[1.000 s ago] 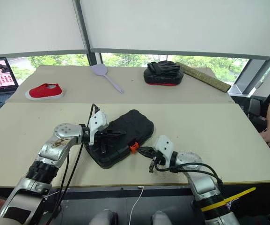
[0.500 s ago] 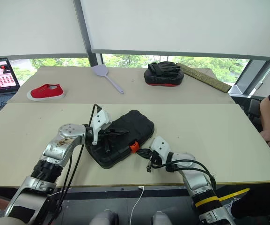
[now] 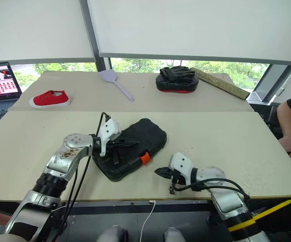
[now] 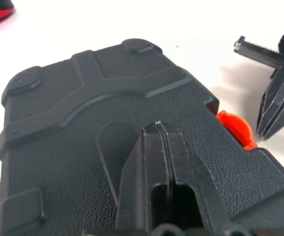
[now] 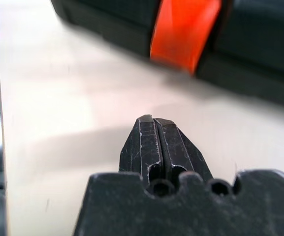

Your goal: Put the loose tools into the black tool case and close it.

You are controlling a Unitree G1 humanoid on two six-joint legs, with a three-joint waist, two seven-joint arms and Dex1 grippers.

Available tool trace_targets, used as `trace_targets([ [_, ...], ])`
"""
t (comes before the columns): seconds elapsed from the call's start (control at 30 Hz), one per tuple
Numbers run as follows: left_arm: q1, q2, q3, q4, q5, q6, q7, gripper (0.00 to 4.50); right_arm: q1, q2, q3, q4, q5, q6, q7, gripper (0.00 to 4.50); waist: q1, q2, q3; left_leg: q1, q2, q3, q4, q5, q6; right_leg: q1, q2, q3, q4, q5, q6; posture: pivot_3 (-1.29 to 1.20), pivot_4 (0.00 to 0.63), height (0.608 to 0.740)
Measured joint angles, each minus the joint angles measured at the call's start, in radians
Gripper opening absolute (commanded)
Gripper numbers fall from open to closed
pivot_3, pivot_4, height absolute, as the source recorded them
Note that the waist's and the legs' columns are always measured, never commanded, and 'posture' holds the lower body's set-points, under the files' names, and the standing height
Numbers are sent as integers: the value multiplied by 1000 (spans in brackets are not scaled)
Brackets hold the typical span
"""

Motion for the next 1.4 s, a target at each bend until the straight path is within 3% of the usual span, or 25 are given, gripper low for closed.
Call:
trace_targets([
  [0.27, 1, -6, -6, -5, 0, 0, -2, 9, -87, 86, 15, 0, 12, 20, -36, 0, 1, 1, -1, 0, 0, 0, 0, -1, 1, 0, 0, 0, 0, 0, 1, 0, 150, 740],
  [0.87, 4, 6, 4, 0, 19, 26, 6, 9, -145, 170, 32, 121, -9, 21, -43, 0, -23, 1, -1, 10, 0, -2, -2, -4, -4, 8, 1, 1, 0, -3, -4, 0, 150, 740],
  [1.4, 14, 9, 6, -22, 19, 87, 26, 9, -240, 217, 56, 186, -10, 131, -24, 0, -47, 0, -2, 18, 0, -2, -11, -4, -5, 9, 3, 3, 0, -4, -7, 0, 150, 740],
])
